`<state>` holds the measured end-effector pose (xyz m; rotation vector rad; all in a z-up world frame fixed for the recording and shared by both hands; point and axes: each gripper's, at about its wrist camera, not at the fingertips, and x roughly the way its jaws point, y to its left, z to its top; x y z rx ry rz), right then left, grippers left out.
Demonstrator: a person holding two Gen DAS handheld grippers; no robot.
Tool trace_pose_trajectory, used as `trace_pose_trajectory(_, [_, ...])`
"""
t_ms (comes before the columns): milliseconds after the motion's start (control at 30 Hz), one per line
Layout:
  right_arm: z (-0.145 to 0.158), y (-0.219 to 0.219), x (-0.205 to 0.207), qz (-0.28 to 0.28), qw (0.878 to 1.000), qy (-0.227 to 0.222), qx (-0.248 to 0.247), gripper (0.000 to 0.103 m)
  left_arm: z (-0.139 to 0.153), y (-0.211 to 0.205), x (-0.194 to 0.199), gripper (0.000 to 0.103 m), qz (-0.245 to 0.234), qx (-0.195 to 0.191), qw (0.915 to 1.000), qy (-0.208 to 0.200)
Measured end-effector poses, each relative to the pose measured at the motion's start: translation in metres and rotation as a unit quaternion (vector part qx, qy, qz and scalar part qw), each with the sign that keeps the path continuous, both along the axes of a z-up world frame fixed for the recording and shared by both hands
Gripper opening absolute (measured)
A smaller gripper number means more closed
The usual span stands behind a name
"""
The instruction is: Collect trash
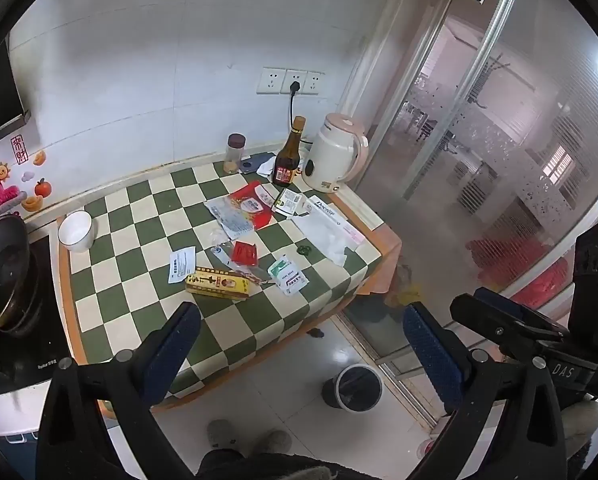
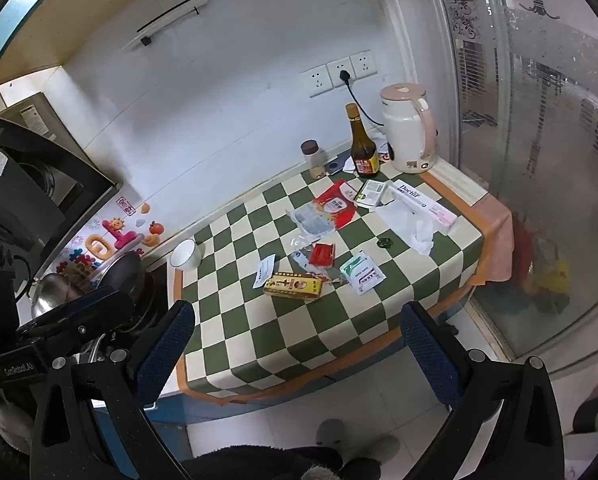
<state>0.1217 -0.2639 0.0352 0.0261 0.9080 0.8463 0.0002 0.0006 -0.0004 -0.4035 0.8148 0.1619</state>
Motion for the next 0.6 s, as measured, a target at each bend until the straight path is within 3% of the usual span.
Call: trace_pose_trajectory(600, [-0.0028,-0.0046,0.008,0.004,1.0,0.01,0.01,0.103,0.0,-0.0003,0.0,0.103,0.0,0.0,1.0,-0.003])
